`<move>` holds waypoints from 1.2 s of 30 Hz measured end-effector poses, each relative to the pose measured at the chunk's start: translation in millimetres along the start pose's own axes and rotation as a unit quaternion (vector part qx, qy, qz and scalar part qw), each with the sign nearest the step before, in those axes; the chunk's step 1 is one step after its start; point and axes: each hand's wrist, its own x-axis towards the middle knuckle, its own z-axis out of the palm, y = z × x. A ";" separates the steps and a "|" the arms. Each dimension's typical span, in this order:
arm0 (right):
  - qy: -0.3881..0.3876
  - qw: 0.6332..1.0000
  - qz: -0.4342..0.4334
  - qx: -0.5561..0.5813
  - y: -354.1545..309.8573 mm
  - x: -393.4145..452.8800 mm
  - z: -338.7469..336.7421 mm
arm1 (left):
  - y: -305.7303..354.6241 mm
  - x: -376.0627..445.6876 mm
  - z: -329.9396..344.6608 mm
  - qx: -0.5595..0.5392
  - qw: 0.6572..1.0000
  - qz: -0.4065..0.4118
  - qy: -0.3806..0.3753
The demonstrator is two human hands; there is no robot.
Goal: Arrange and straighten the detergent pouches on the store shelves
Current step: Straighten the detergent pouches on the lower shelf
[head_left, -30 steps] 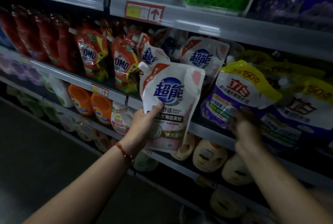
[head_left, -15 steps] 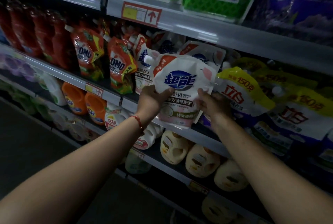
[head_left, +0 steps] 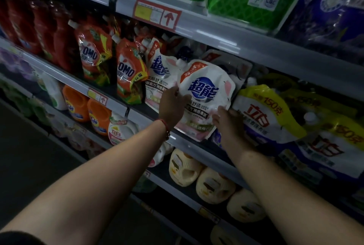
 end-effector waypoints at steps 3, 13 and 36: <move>-0.020 1.000 -0.004 -0.024 -1.6 -2.7 -3.1 | -4.4 -7.3 3.7 0.018 0.999 0.034 -0.013; -0.134 0.905 -0.115 -0.387 23.3 -54.6 -61.3 | 8.9 -84.4 16.9 0.384 0.884 0.234 -0.129; 0.065 0.944 -0.157 -0.283 102.6 -28.8 -124.0 | 10.4 -121.3 103.5 0.440 0.815 0.348 -0.146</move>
